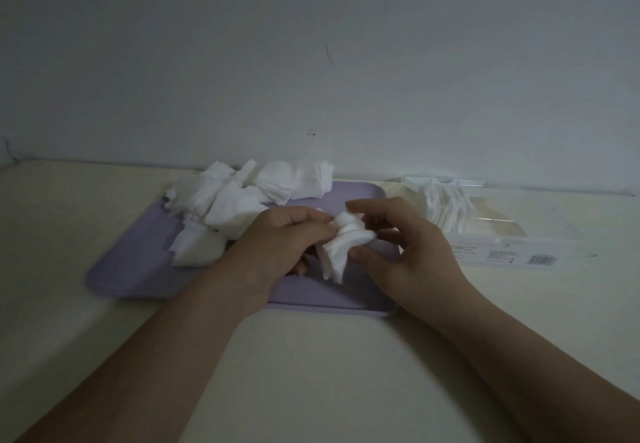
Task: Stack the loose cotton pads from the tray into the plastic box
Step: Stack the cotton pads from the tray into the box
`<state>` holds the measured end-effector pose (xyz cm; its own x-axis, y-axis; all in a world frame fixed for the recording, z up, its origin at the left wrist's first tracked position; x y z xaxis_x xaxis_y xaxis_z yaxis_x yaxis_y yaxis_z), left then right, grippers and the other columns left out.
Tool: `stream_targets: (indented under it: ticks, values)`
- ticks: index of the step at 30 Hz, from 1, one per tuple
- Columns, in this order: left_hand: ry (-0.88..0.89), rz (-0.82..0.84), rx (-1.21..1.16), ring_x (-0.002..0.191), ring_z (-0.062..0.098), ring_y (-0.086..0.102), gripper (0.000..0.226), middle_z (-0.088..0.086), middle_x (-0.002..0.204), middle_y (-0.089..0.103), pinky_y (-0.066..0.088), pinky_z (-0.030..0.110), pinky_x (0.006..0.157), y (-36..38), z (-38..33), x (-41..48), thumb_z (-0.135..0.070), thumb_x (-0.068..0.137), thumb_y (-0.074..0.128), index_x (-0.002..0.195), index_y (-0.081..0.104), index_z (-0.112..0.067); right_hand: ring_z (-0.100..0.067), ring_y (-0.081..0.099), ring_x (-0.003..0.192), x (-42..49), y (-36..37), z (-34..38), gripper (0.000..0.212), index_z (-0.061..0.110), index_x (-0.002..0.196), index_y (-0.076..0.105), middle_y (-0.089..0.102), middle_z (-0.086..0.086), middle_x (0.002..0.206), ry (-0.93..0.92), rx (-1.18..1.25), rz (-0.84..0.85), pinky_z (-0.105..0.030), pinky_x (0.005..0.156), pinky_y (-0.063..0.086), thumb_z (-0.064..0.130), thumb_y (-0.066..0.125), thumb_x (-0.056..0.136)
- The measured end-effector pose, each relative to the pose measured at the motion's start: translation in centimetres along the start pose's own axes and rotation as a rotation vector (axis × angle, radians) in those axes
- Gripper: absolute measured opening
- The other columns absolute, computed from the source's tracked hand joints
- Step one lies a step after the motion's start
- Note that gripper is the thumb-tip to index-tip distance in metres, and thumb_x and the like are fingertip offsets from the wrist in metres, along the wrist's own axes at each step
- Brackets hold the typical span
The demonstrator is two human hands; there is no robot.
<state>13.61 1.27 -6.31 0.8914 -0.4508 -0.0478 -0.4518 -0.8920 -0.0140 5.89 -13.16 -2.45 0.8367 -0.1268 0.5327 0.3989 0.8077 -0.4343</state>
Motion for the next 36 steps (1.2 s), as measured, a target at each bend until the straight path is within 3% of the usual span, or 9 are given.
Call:
stream_targets:
  ticks: [4,8,13,16,23,28,32,34,36]
  values:
    - [-0.033,-0.011,-0.037,0.057,0.012,0.059,0.03,-0.001,0.066,0.068,0.039,0.027,0.049,-0.1,0.2,0.1,-0.007,0.09,0.069,0.068,0.079,-0.024,-0.015,0.064,0.099,0.0,0.0,0.7,0.053,0.022,0.125,0.071,0.062,0.002,0.105,-0.125,-0.052,-0.001,-0.03,0.092,0.053,-0.004,0.078,0.08]
    - [-0.063,-0.041,-0.104,0.057,0.018,0.059,0.02,0.007,0.069,0.066,0.04,0.028,0.047,-0.4,0.3,0.2,-0.004,0.089,0.068,0.074,0.074,-0.016,-0.006,0.062,0.096,-0.2,-0.2,1.3,0.043,0.017,0.116,0.077,0.065,0.0,0.101,-0.172,-0.106,-0.035,-0.01,0.087,0.042,-0.005,0.079,0.08]
    - [-0.045,-0.013,-0.045,0.071,0.024,0.057,0.029,0.007,0.073,0.066,0.042,0.029,0.055,-0.3,0.4,0.3,-0.007,0.088,0.069,0.066,0.078,-0.024,-0.014,0.065,0.095,-0.1,0.4,1.0,0.042,0.018,0.113,0.071,0.066,0.002,0.103,-0.148,-0.142,0.038,-0.022,0.086,0.051,-0.002,0.077,0.076]
    - [-0.048,-0.004,-0.011,0.068,0.021,0.058,0.031,0.003,0.068,0.068,0.042,0.03,0.058,0.0,0.5,0.3,-0.008,0.089,0.068,0.066,0.079,-0.026,-0.013,0.068,0.094,-0.1,0.4,0.5,0.039,0.021,0.106,0.069,0.07,0.005,0.102,-0.08,-0.092,0.022,-0.028,0.086,0.055,-0.002,0.078,0.076]
    - [-0.002,-0.077,-0.044,0.059,0.018,0.06,0.013,0.007,0.074,0.07,0.046,0.029,0.053,-0.8,0.5,0.7,-0.01,0.099,0.061,0.091,0.071,-0.011,-0.014,0.068,0.086,-0.2,-0.3,0.0,0.02,0.019,0.084,0.066,0.07,0.004,0.089,0.022,0.006,-0.052,-0.025,0.082,0.055,0.003,0.077,0.082]
    - [0.219,-0.247,0.039,0.071,0.024,0.063,0.016,0.006,0.09,0.073,0.054,0.032,0.057,-4.1,-2.2,0.9,-0.016,0.102,0.062,0.094,0.074,-0.023,0.002,0.069,0.082,-0.3,-1.4,-2.6,0.016,0.03,0.084,0.065,0.073,0.016,0.083,0.233,-0.119,-0.122,-0.016,0.07,0.051,0.019,0.076,0.084]
    - [0.219,0.072,-0.08,0.073,0.019,0.06,0.008,0.005,0.09,0.072,0.05,0.026,0.049,-1.1,-3.3,0.0,-0.019,0.093,0.068,0.096,0.076,-0.019,0.016,0.066,0.079,-0.5,-1.2,-3.5,0.025,0.039,0.1,0.067,0.07,0.024,0.081,0.308,-0.13,-0.088,-0.003,0.066,0.046,0.024,0.079,0.084]
    - [0.2,0.204,0.049,0.061,0.01,0.061,0.011,-0.002,0.081,0.073,0.046,0.02,0.047,0.9,-2.8,-0.7,-0.009,0.094,0.067,0.1,0.074,-0.015,0.013,0.069,0.076,-0.5,-0.9,-3.4,0.018,0.032,0.096,0.074,0.076,0.02,0.079,0.3,-0.056,-0.065,-0.005,0.064,0.047,0.017,0.078,0.085]
    - [0.224,0.19,0.226,0.062,0.007,0.065,0.021,-0.008,0.082,0.076,0.048,0.018,0.051,1.3,-2.2,-0.7,0.001,0.096,0.065,0.104,0.073,-0.017,0.005,0.073,0.076,-0.5,-0.7,-3.5,0.02,0.026,0.095,0.079,0.079,0.015,0.081,0.311,0.046,-0.041,-0.009,0.065,0.051,0.008,0.074,0.087]
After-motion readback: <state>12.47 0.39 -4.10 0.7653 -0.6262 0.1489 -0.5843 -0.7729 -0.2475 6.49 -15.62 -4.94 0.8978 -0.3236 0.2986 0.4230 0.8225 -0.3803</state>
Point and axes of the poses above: each hand's wrist, its own x-axis towards the middle knuckle, its own y-axis out of the palm, z = x × y, the point moved 10 cm from there along x, towards the middle knuckle
